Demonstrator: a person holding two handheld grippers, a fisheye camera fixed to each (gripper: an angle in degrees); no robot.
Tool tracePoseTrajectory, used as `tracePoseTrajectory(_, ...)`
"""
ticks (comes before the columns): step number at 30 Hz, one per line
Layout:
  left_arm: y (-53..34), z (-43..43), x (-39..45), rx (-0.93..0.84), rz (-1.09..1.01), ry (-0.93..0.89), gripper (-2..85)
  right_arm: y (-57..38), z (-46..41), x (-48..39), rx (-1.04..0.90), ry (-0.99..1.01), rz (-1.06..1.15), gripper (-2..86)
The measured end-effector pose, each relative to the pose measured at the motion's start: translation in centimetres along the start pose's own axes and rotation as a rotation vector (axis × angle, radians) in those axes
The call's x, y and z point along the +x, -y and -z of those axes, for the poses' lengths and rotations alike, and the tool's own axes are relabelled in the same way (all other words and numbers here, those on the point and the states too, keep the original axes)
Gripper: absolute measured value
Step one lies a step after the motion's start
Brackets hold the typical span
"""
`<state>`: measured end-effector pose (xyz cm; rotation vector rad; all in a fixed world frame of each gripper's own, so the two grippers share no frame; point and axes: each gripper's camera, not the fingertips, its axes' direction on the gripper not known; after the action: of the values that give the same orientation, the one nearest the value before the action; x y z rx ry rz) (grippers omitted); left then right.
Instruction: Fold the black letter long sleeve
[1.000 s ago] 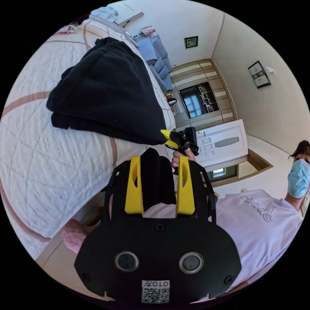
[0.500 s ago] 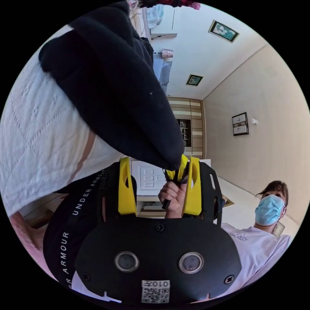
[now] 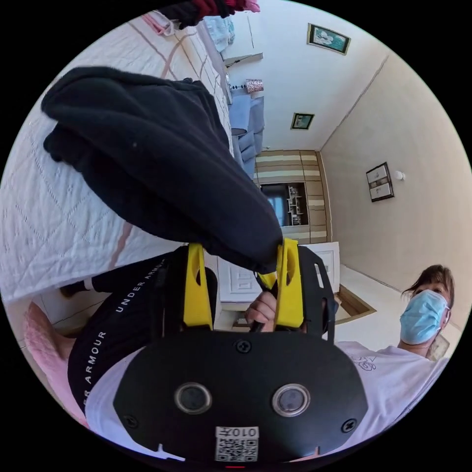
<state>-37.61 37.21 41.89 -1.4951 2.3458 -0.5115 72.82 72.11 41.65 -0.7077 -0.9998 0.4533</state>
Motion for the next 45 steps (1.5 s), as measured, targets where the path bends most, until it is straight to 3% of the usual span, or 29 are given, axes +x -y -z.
tracePoseTrajectory(6, -1.2, -1.2, -0.8, 0.049, 0.059, -0.127, 19.3, 0.1, -0.8, 1.3, 0.013, 0.073, -0.061, 9.3)
tracePoseTrajectory(11, -0.5, 0.3, 4.1, 0.035, -0.144, 0.089, 13.8, 0.3, -1.3, 1.5, -0.032, 0.042, 0.059, 9.8)
tracePoseTrajectory(14, -0.3, 1.4, 5.3, 0.044, -0.176, 0.13, 12.9, 1.0, -0.8, 2.9, -0.044, 0.04, 0.068, 10.0)
tracePoseTrajectory(21, -2.4, 3.1, 7.8, 0.012, -0.195, 0.109, 11.4, 7.4, 2.7, 9.0, 0.115, 0.055, -0.091, 15.0)
tracePoseTrajectory(32, -5.1, 6.5, 11.5, 0.055, -0.191, 0.052, 10.7, 14.8, -2.8, 14.0, 0.092, 0.219, -0.285, 15.5)
tracePoseTrajectory(41, -5.1, 8.2, 15.7, 0.039, -0.245, 0.067, 10.4, 19.6, -6.0, 12.8, 0.055, 0.219, -0.303, 8.1)
tracePoseTrajectory(45, -4.6, 10.1, 16.6, 0.049, -0.239, 0.03, 10.2, 20.7, -5.7, 9.0, 0.009, 0.195, -0.181, 7.0)
